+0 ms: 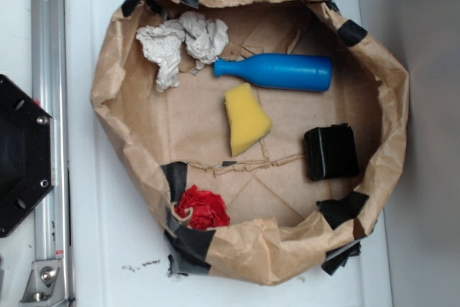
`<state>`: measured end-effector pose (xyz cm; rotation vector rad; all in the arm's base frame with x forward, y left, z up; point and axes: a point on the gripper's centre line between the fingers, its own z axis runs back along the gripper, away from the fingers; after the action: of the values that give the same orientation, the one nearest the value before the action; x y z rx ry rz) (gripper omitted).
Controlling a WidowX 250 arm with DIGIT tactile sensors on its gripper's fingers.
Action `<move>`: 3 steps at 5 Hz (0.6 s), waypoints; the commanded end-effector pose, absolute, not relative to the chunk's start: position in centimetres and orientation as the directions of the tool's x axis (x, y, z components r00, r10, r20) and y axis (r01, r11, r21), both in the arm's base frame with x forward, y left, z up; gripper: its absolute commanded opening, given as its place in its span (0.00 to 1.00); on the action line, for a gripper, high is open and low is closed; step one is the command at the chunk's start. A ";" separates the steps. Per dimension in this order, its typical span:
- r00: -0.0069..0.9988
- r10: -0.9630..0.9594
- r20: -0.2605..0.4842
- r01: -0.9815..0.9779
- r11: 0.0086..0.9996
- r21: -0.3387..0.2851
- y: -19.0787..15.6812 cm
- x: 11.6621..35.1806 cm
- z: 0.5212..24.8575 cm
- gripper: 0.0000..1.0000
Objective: Grab the black box.
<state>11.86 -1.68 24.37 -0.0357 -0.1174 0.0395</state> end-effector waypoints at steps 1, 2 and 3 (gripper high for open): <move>0.992 0.042 0.116 -0.037 0.999 -0.038 -1.7 11.9 24.4 1.00; 0.976 0.148 0.160 -0.144 0.989 -0.038 0.0 16.9 22.6 1.00; 0.948 0.236 0.214 -0.240 0.971 -0.005 0.7 21.7 21.3 1.00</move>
<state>21.40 0.83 19.79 0.0345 -0.1656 0.2442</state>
